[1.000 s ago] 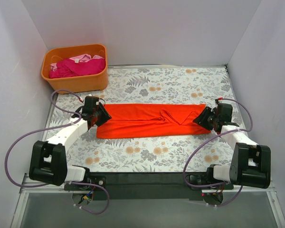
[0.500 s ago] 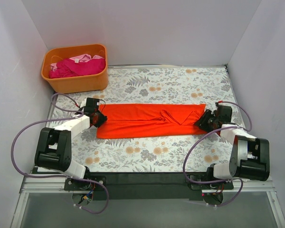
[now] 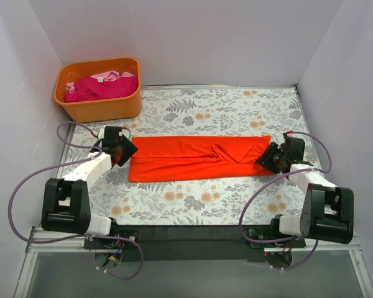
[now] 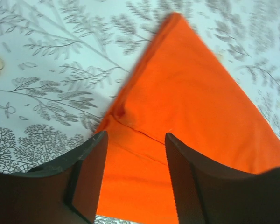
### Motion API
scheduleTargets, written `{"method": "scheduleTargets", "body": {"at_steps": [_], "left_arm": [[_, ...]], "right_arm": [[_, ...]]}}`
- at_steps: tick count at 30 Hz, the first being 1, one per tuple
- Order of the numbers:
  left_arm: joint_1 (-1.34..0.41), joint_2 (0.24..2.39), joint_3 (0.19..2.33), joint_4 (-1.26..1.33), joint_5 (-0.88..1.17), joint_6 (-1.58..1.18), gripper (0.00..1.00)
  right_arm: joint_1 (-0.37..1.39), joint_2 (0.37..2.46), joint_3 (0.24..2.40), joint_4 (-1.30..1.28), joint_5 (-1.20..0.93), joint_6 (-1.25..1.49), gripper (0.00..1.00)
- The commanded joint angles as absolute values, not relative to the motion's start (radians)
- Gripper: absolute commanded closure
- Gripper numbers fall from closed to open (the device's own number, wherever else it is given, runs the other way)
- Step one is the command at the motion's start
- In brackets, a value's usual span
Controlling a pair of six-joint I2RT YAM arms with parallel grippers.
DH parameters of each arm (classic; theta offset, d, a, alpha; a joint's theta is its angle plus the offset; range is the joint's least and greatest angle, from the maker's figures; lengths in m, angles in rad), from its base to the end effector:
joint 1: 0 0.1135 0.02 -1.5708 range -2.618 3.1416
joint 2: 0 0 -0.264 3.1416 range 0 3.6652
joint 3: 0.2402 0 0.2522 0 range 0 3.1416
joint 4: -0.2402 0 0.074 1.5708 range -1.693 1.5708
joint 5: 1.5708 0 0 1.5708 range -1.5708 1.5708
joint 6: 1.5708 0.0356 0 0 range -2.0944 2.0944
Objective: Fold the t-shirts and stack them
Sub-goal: Fold the tshirt
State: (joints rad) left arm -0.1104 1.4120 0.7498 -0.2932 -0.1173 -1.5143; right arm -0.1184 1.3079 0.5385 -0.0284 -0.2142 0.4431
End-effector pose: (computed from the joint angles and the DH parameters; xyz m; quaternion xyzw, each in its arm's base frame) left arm 0.2703 -0.0258 0.1816 -0.6279 0.7150 -0.1811 0.2485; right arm 0.2442 -0.0214 0.1632 0.2165 0.8960 0.1583 0.3539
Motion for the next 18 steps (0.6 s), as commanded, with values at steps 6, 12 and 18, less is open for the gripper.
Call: {"method": "scheduleTargets", "body": {"at_steps": [6, 12, 18], "left_arm": [[-0.265, 1.336, 0.842, -0.264, -0.043, -1.214, 0.45], [-0.301, 1.514, 0.899, -0.249, -0.012, -1.226, 0.45], [-0.301, 1.647, 0.959, -0.253, -0.028, -1.288, 0.45]], "right_arm": [[-0.028, 1.334, 0.601, -0.066, -0.155, 0.46, 0.57], [-0.006, 1.428, 0.669, -0.066, -0.133, 0.443, 0.57], [-0.006, 1.574, 0.761, -0.069, -0.104, 0.358, 0.57]]}}
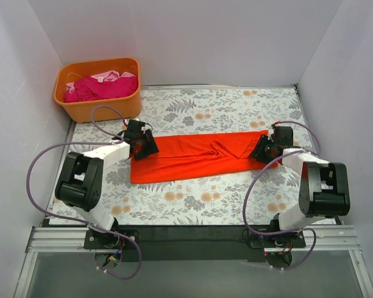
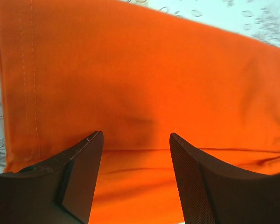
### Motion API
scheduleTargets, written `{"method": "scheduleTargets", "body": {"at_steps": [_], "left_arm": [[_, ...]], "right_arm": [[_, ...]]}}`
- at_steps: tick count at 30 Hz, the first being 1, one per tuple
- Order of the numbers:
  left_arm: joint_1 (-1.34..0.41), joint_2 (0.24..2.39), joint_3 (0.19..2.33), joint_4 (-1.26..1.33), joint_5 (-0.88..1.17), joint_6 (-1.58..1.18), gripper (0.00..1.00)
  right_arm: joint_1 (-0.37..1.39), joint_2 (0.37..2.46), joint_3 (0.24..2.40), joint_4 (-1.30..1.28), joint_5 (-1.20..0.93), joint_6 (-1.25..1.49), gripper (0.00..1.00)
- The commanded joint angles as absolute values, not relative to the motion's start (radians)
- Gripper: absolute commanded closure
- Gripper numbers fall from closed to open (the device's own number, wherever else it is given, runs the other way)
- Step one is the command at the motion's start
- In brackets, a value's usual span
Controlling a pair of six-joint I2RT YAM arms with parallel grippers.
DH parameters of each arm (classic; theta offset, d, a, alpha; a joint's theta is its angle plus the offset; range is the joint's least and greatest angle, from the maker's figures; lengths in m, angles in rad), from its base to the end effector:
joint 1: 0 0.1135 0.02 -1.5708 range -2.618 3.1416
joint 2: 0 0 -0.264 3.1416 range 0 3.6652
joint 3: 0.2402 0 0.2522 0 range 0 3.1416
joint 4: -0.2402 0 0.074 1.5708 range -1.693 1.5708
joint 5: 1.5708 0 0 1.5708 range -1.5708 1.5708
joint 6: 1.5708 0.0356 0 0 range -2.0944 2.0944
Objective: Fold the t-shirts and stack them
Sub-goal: Fold the tshirt
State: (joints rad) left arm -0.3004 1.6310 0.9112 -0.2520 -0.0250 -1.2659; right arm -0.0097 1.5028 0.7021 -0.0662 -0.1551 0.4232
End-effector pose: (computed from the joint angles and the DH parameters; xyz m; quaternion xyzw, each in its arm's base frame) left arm 0.3073 -0.0943 0.1701 -0.4468 0.8445 -0.1997 0.2175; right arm 0.2864 0.0027 0.1596 0.1749 0.9198 0.1417 0.3214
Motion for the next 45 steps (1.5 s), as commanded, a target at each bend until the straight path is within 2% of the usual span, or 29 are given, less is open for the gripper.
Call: {"method": "scheduleTargets", "body": {"at_steps": [1, 4, 7, 8, 12, 15, 17, 22, 24, 26, 30, 34, 39, 45], "left_arm": [[-0.301, 1.681, 0.966, -0.279, -0.035, -1.314, 0.45], [-0.301, 1.73, 1.006, -0.366, -0.077, -1.424, 0.47], [-0.302, 1.729, 0.985, -0.442, -0.036, -1.544, 0.5], [-0.305, 1.692, 0.962, -0.439, -0.008, -1.58, 0.53], [-0.371, 1.542, 0.755, -0.379, 0.069, -1.791, 0.53], [-0.44, 1.435, 0.675, -0.35, 0.074, -1.9, 0.51], [-0.475, 1.393, 0.66, -0.347, 0.063, -1.925, 0.5], [-0.497, 1.295, 0.693, -0.386, 0.012, -1.867, 0.42], [-0.495, 1.27, 0.721, -0.426, -0.119, -1.829, 0.39], [-0.491, 1.238, 0.759, -0.486, -0.229, -1.777, 0.3], [-0.447, 1.221, 0.779, -0.511, -0.282, -1.652, 0.29], [-0.353, 1.262, 0.779, -0.491, -0.195, -1.543, 0.29], [-0.325, 1.359, 0.781, -0.466, -0.104, -1.454, 0.29], [-0.325, 1.423, 0.769, -0.445, -0.081, -1.436, 0.29]], "right_arm": [[-0.006, 1.6, 0.808, -0.074, -0.097, 0.344, 0.57], [-0.008, 1.727, 0.935, -0.083, -0.08, 0.298, 0.57], [-0.009, 1.882, 1.069, -0.121, -0.097, 0.235, 0.57], [-0.011, 1.96, 1.175, -0.132, -0.1, 0.215, 0.57], [-0.009, 2.141, 1.457, -0.23, -0.117, 0.132, 0.57], [-0.008, 2.217, 1.607, -0.291, -0.107, 0.075, 0.58], [-0.005, 2.211, 1.635, -0.298, -0.098, 0.04, 0.57], [0.05, 2.083, 1.557, -0.299, -0.061, -0.012, 0.57], [0.108, 1.973, 1.493, -0.299, -0.029, -0.037, 0.57], [0.159, 1.849, 1.383, -0.293, -0.006, -0.04, 0.56], [0.351, 1.665, 1.203, -0.285, 0.031, -0.029, 0.55], [0.543, 1.53, 1.092, -0.301, 0.017, 0.021, 0.54], [0.818, 1.496, 1.048, -0.347, 0.006, 0.087, 0.54], [1.034, 1.572, 1.091, -0.368, 0.008, 0.14, 0.53]]}}
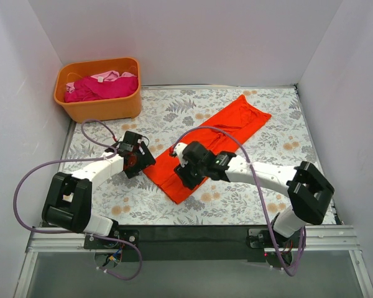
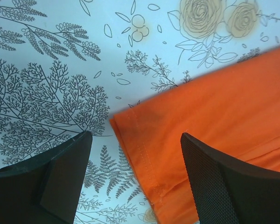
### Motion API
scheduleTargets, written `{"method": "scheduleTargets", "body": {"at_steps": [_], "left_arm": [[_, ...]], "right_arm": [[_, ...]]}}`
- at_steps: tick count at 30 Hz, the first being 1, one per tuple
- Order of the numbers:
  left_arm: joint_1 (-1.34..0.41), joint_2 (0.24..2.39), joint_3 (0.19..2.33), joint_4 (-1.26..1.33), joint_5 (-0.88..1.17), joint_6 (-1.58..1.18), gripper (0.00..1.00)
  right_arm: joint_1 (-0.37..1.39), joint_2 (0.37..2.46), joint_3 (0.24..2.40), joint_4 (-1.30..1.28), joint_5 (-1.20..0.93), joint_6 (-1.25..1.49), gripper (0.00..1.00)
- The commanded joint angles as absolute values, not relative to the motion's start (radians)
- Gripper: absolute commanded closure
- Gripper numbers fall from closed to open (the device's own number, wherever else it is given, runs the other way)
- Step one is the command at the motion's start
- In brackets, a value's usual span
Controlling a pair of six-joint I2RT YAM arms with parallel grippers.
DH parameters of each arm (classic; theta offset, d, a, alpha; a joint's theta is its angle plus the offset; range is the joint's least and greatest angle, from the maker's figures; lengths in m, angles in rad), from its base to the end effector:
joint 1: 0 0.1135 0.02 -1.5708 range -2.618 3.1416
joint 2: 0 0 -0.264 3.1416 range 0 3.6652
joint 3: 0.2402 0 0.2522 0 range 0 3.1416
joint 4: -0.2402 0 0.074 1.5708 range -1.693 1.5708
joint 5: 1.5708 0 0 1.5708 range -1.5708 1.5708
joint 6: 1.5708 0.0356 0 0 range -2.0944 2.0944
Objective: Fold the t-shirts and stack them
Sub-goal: Fold the tshirt
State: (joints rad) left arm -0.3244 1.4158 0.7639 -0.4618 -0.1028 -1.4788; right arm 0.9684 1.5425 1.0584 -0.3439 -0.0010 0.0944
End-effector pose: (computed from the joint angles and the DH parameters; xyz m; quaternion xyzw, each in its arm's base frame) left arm 0.2463 -0.0790 0.1752 -0.5405 0.8088 -0.1464 0.1796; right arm 0.1877 0.2731 0.2358 -0.3945 0.8442 0.1843 0.3126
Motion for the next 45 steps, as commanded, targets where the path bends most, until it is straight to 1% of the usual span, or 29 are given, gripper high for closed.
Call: {"method": "scheduleTargets", "body": {"at_steps": [1, 10, 16, 21, 29, 30, 31, 33, 34, 36, 37, 39, 40, 45], "left_arm": [[-0.325, 1.442, 0.772, -0.443, -0.084, -1.434, 0.29], [-0.325, 1.514, 0.788, -0.436, -0.1, -1.427, 0.31], [-0.327, 1.534, 0.79, -0.442, -0.083, -1.422, 0.38], [-0.33, 1.54, 0.788, -0.454, -0.078, -1.424, 0.41], [-0.334, 1.532, 0.782, -0.479, -0.084, -1.428, 0.41], [-0.334, 1.528, 0.785, -0.482, -0.09, -1.428, 0.41], [-0.334, 1.526, 0.788, -0.492, -0.095, -1.428, 0.41], [-0.334, 1.519, 0.798, -0.502, -0.091, -1.43, 0.41], [-0.334, 1.516, 0.799, -0.509, -0.089, -1.43, 0.41], [-0.334, 1.509, 0.802, -0.518, -0.092, -1.43, 0.41], [-0.334, 1.511, 0.805, -0.528, -0.094, -1.43, 0.41], [-0.336, 1.508, 0.807, -0.537, -0.094, -1.43, 0.41], [-0.336, 1.508, 0.805, -0.544, -0.094, -1.43, 0.41], [-0.336, 1.496, 0.79, -0.575, -0.112, -1.437, 0.41]], "right_arm": [[1.051, 1.607, 1.11, -0.374, 0.008, 0.138, 0.53], [1.167, 1.772, 1.244, -0.417, 0.041, 0.084, 0.51], [1.215, 1.857, 1.324, -0.469, 0.064, 0.061, 0.51], [1.244, 1.908, 1.356, -0.503, 0.083, 0.051, 0.52], [1.261, 1.976, 1.397, -0.578, 0.136, 0.06, 0.54], [1.261, 1.979, 1.396, -0.583, 0.141, 0.061, 0.55], [1.261, 1.985, 1.396, -0.584, 0.152, 0.067, 0.6], [1.262, 1.99, 1.397, -0.591, 0.158, 0.069, 0.68], [1.261, 1.994, 1.399, -0.592, 0.163, 0.071, 0.73], [1.262, 1.999, 1.404, -0.598, 0.17, 0.074, 0.81], [1.261, 1.999, 1.402, -0.6, 0.172, 0.074, 0.9], [1.261, 1.993, 1.398, -0.597, 0.183, 0.074, 0.97], [1.261, 1.985, 1.396, -0.594, 0.186, 0.074, 0.99], [1.261, 1.959, 1.376, -0.575, 0.192, 0.078, 0.99]]}}
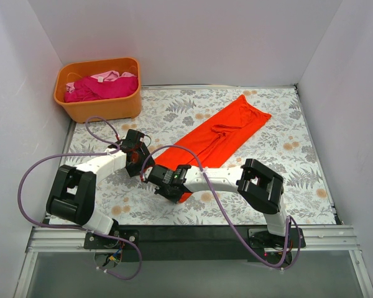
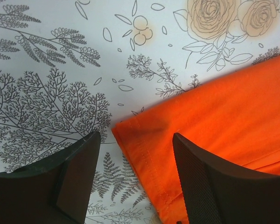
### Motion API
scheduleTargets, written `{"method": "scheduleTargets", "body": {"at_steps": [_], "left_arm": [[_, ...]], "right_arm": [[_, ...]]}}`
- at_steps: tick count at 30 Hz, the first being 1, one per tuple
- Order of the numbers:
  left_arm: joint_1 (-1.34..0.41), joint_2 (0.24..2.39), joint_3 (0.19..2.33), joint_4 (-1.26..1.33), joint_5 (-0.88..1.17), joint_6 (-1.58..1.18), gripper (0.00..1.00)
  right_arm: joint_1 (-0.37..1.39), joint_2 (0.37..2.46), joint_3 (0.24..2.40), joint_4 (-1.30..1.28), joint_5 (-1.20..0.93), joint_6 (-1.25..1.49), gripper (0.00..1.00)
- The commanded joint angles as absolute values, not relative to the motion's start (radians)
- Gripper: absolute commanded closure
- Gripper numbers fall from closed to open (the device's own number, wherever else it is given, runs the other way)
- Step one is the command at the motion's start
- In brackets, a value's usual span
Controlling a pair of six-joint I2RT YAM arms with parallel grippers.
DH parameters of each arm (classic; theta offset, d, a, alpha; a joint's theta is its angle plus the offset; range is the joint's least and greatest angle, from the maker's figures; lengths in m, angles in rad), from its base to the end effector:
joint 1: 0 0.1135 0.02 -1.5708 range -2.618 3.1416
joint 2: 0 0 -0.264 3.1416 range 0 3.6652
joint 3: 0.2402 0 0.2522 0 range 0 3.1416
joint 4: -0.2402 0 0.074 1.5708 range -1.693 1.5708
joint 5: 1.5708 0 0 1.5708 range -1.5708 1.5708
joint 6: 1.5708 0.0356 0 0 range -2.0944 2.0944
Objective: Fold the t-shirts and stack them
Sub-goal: Fold the tshirt
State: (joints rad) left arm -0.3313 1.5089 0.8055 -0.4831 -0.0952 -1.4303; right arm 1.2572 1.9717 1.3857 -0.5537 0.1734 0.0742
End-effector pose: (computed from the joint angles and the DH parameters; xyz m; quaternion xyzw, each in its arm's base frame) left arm 0.2567 -0.0847 0.1629 -0.5198 0.8314 -0.1174 0.1574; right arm 0.1310 0.3842 0.1720 -0.5273 0.8182 0.0651 0.2198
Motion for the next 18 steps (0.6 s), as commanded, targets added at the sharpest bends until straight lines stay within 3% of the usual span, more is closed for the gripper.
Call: {"method": "scheduleTargets", "body": {"at_steps": [1, 6, 12, 18], "left_arm": [[-0.337, 1.493, 0.788, -0.577, -0.133, -1.439, 0.41], [-0.337, 1.5, 0.799, -0.587, -0.215, -1.448, 0.42], [-0.359, 1.568, 0.839, -0.574, -0.241, -1.427, 0.51], [-0.405, 1.634, 0.856, -0.574, -0.253, -1.42, 0.52]], "right_arm": [[1.261, 1.956, 1.374, -0.571, 0.19, 0.077, 0.99], [1.261, 1.956, 1.37, -0.566, 0.186, 0.074, 0.99], [1.261, 1.947, 1.364, -0.558, 0.181, 0.072, 0.99], [1.261, 1.944, 1.362, -0.555, 0.169, 0.071, 0.99]]}}
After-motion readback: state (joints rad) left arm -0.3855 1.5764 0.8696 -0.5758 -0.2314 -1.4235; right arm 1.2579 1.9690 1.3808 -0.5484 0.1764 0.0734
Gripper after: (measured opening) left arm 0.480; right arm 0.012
